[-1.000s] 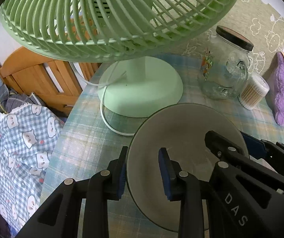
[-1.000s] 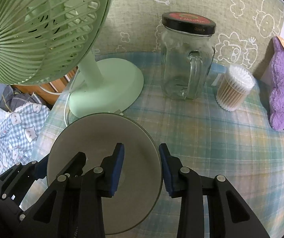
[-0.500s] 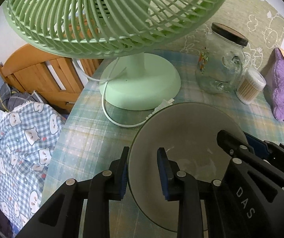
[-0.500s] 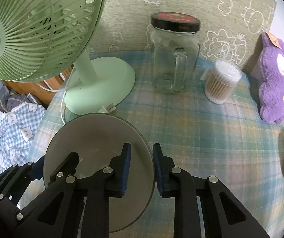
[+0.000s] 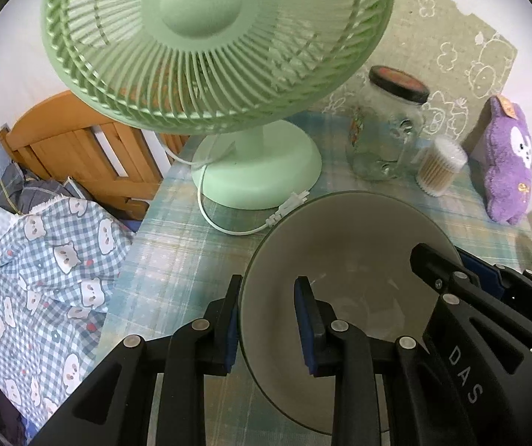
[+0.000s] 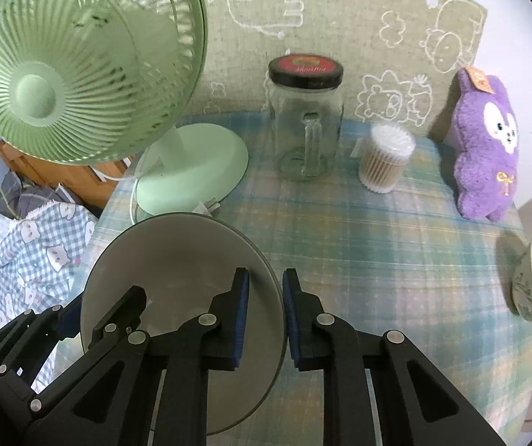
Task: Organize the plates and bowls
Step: 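Lift the second grey plate with both tools and carry it toward the plate stack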
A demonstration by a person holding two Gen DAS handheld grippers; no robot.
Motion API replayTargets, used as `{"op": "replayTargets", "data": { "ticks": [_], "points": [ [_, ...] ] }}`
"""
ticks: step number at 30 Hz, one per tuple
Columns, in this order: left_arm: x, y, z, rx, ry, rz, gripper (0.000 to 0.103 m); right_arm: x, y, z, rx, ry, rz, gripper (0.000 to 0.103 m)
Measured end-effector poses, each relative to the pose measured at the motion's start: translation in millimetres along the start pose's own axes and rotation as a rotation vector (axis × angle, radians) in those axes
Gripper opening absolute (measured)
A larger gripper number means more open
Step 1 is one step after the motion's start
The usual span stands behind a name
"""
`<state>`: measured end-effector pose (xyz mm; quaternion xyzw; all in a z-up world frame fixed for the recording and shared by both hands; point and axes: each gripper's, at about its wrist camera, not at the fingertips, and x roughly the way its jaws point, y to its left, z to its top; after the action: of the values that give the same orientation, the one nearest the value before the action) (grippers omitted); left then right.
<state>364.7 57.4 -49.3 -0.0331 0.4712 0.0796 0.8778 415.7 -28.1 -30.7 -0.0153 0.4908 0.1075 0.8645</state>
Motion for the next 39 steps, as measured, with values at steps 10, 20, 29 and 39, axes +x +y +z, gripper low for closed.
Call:
{"op": "replayTargets", "data": {
  "ticks": [10, 20, 29, 39],
  "points": [
    [-46, 4, -12, 0.043, -0.029, -0.025, 0.025, -51, 11, -17, 0.035, -0.033, -0.023, 0.022],
    [-92, 13, -33, 0.076, -0.064, -0.069, 0.025, -107, 25, -44, 0.061, -0.063, -0.068, 0.022],
    [-123, 27, -61, 0.073, -0.075, -0.119, 0.025, -148, 45, -78, 0.061, -0.087, -0.120, 0.022],
    [-145, 41, -93, 0.112, -0.080, -0.140, 0.025, -170, 62, -116, 0.083, -0.078, -0.147, 0.022]
  ]
}}
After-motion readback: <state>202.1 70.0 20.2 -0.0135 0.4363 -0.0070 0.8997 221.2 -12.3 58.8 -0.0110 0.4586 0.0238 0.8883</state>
